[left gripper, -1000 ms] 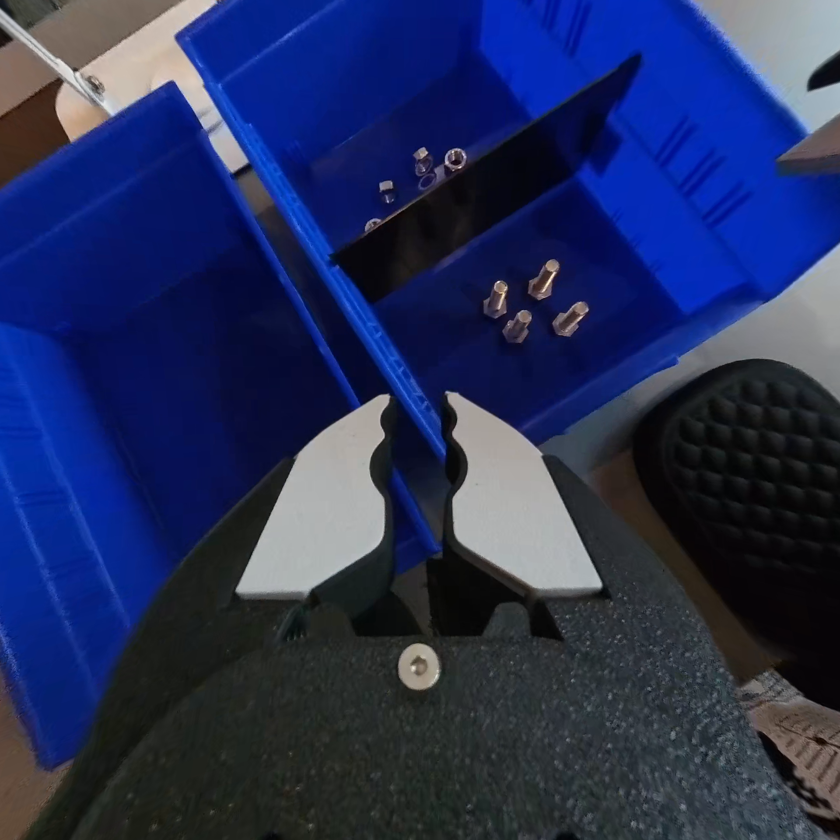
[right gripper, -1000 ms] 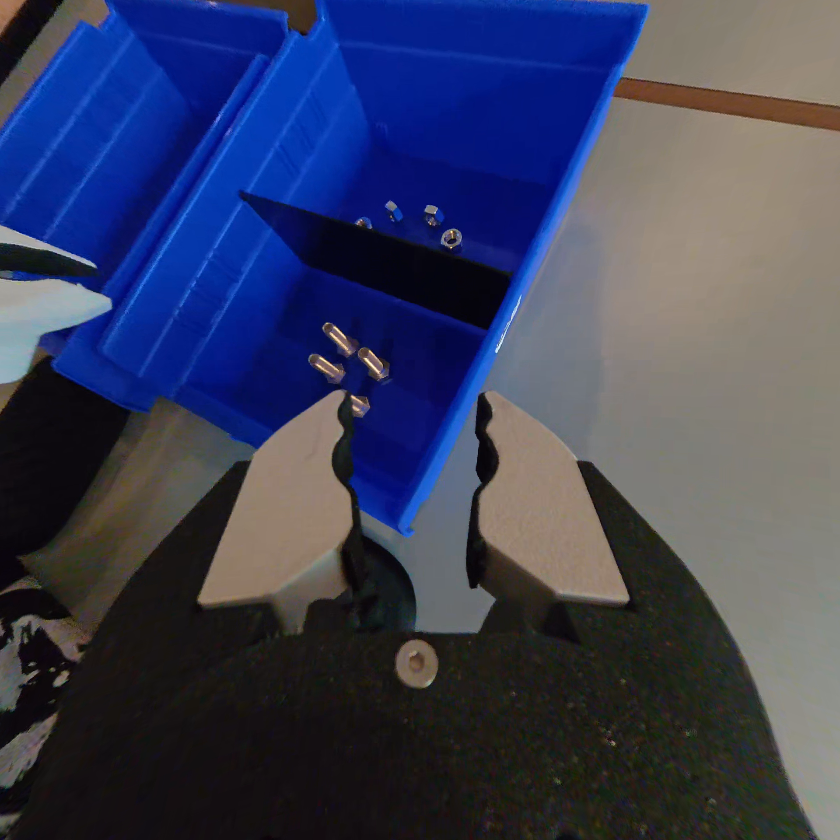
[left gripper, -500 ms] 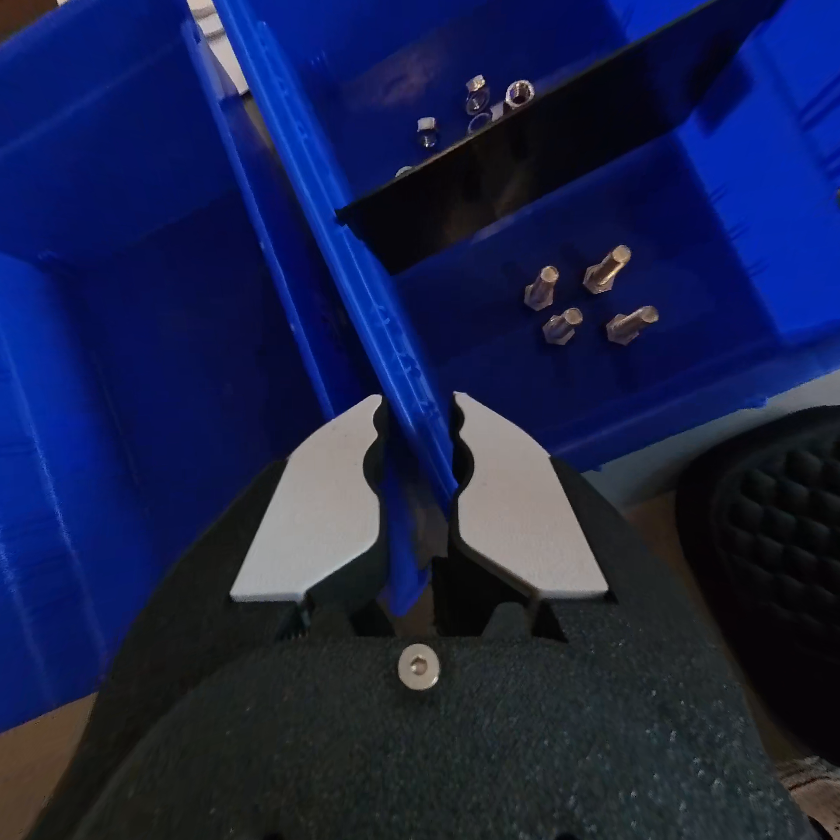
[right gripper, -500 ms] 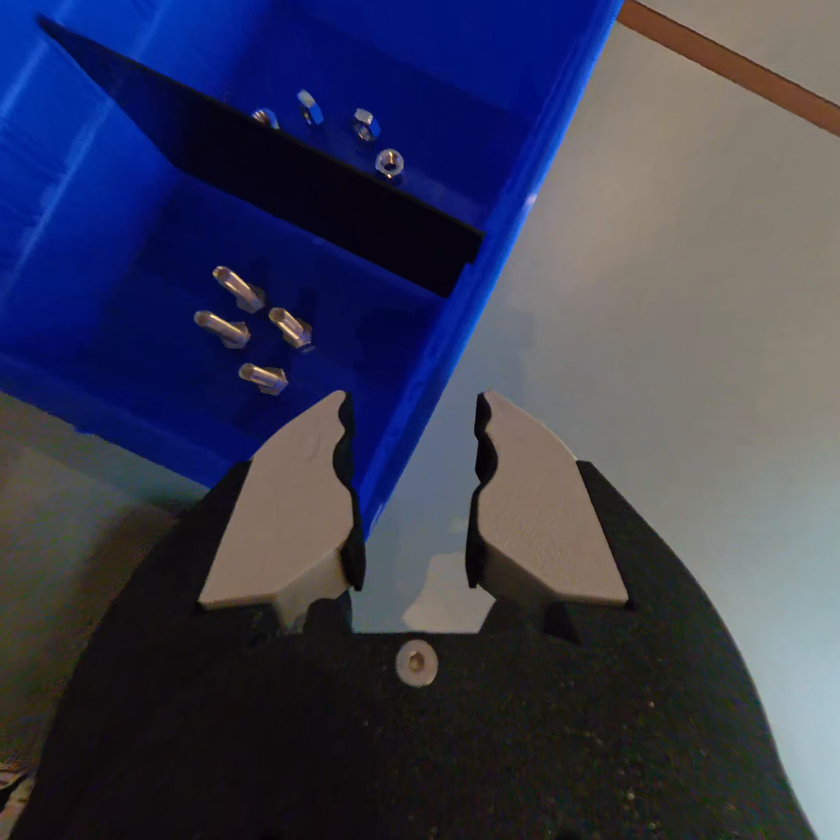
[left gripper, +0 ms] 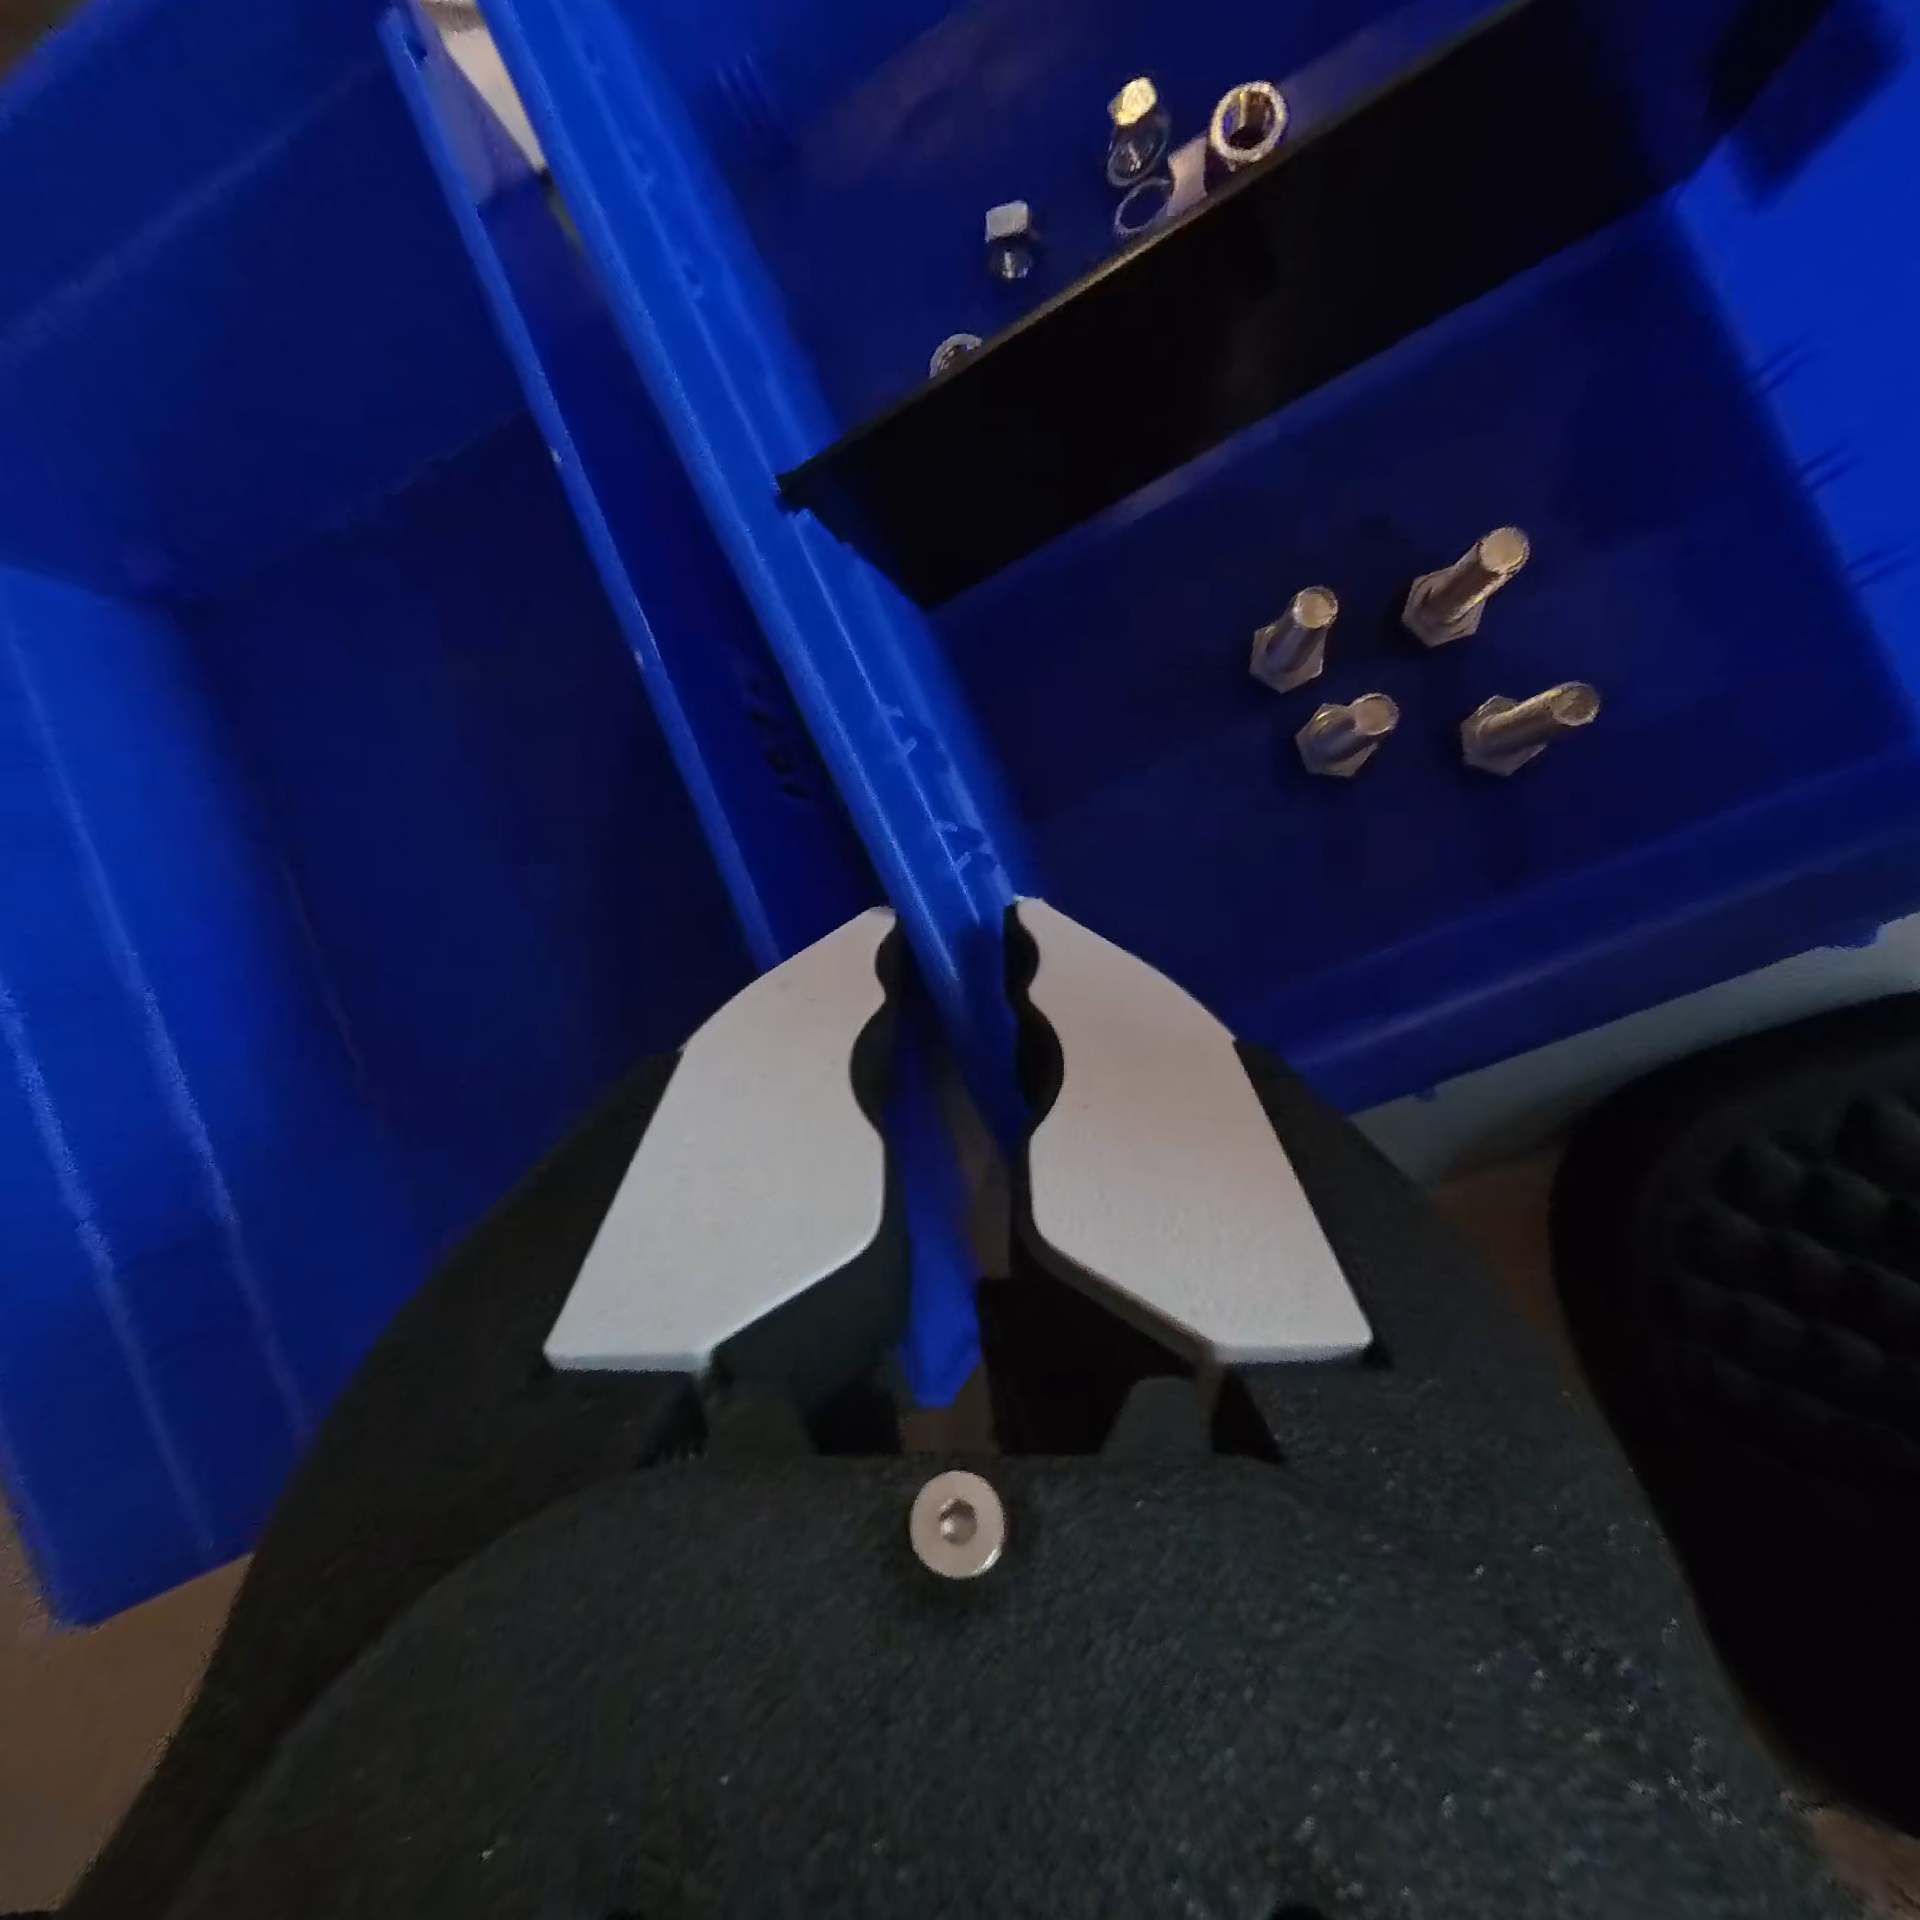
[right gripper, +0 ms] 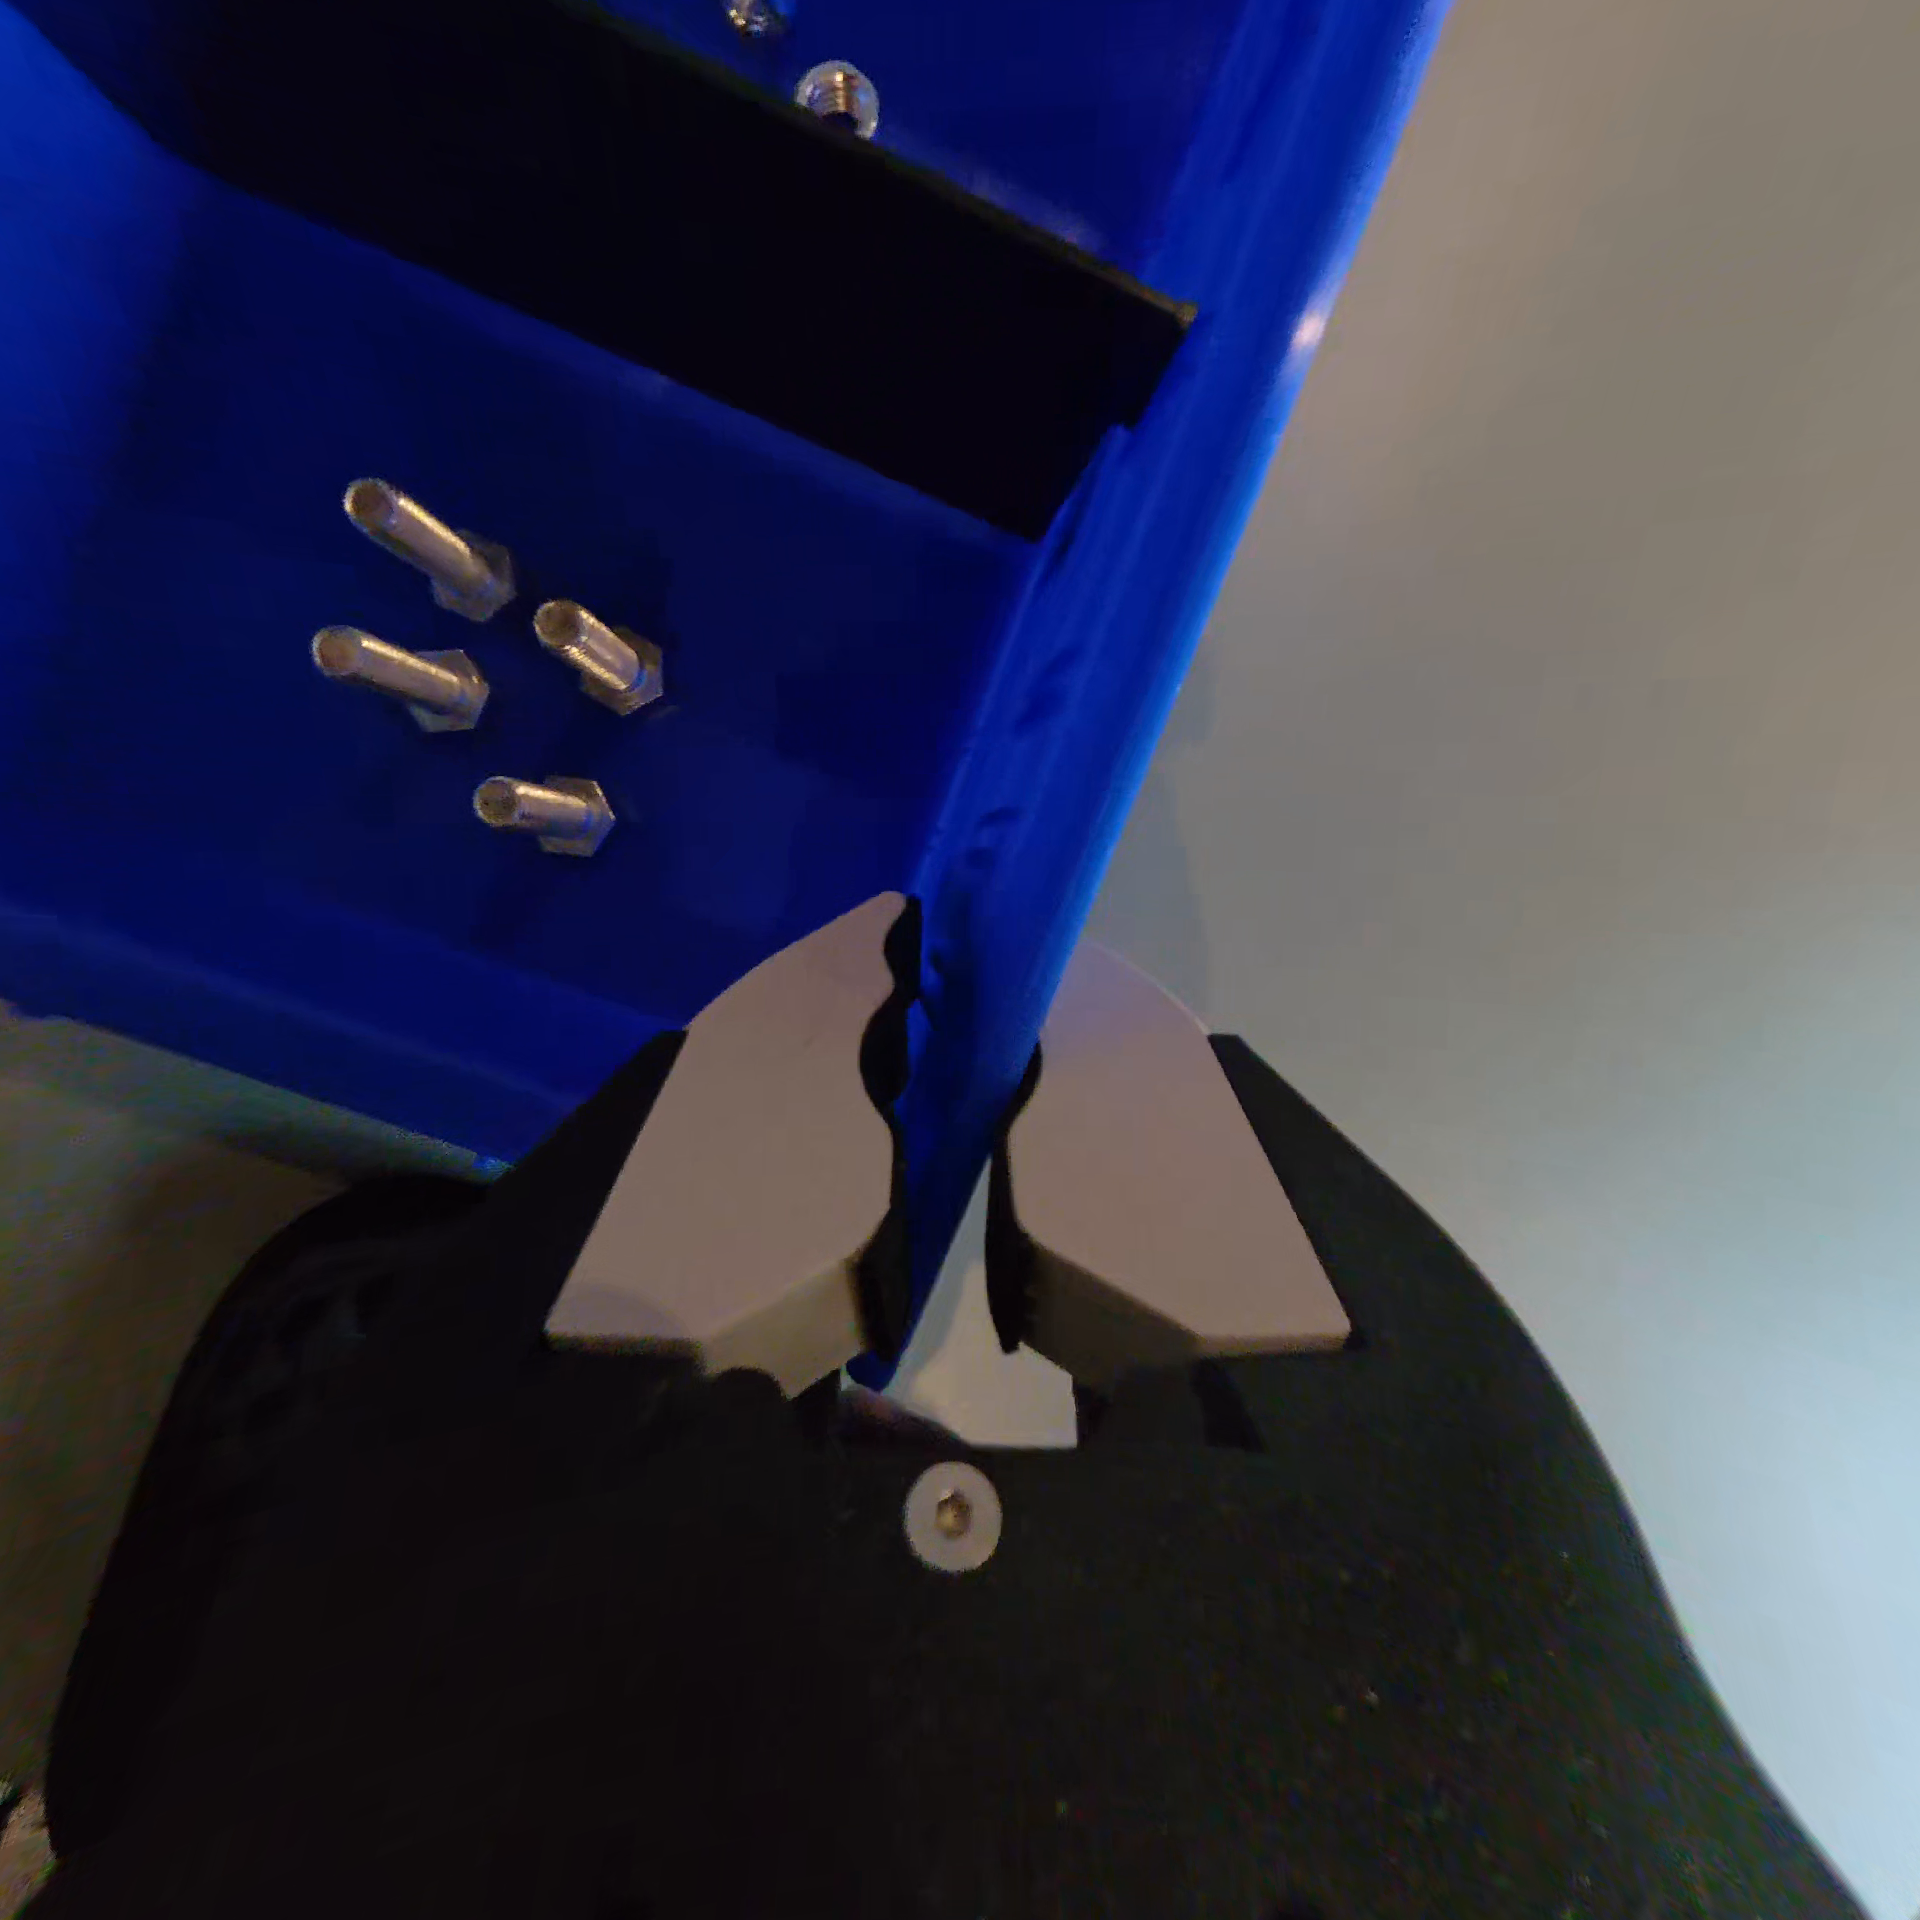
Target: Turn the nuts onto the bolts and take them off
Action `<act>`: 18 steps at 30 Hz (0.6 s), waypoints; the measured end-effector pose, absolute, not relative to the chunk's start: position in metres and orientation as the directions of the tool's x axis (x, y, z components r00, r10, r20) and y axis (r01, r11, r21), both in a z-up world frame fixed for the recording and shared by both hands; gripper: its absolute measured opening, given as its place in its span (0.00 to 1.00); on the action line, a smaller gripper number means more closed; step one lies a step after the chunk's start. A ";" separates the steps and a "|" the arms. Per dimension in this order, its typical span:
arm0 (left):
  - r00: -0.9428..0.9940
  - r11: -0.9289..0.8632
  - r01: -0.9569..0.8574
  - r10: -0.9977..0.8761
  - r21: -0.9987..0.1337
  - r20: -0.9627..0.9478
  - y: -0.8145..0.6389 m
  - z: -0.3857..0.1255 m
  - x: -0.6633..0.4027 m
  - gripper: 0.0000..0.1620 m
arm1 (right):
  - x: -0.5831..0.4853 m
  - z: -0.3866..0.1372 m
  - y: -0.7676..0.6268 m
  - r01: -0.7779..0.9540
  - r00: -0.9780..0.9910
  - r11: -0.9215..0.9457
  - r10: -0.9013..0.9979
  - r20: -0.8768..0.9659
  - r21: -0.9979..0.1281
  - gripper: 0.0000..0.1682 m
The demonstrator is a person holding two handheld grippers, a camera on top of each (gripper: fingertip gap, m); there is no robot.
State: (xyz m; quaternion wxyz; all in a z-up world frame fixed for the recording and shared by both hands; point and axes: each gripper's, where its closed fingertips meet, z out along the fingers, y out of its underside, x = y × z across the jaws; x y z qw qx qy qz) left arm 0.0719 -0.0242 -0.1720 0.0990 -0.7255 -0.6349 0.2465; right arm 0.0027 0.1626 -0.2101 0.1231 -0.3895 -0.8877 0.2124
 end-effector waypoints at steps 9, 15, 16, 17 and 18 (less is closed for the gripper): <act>0.072 -0.169 0.842 0.976 -0.513 -0.204 -0.015 -0.164 0.067 0.07 | 0.007 -0.210 0.170 0.638 -0.635 0.580 0.769 0.080 -0.507 0.05; 0.096 -0.168 0.811 0.983 -0.560 -0.156 -0.004 -0.149 0.064 0.06 | 0.007 -0.192 0.181 0.625 -0.610 0.562 0.785 0.110 -0.542 0.05; 0.099 -0.166 0.801 0.984 -0.575 -0.147 -0.003 -0.144 0.063 0.06 | 0.007 -0.186 0.182 0.623 -0.604 0.556 0.789 0.114 -0.550 0.05; 0.104 -0.168 0.794 0.984 -0.584 -0.142 -0.001 -0.138 0.063 0.06 | 0.008 -0.180 0.184 0.623 -0.598 0.554 0.792 0.121 -0.552 0.05; 0.109 -0.172 0.790 0.984 -0.588 -0.141 0.000 -0.134 0.063 0.06 | 0.008 -0.173 0.186 0.622 -0.593 0.556 0.794 0.133 -0.551 0.05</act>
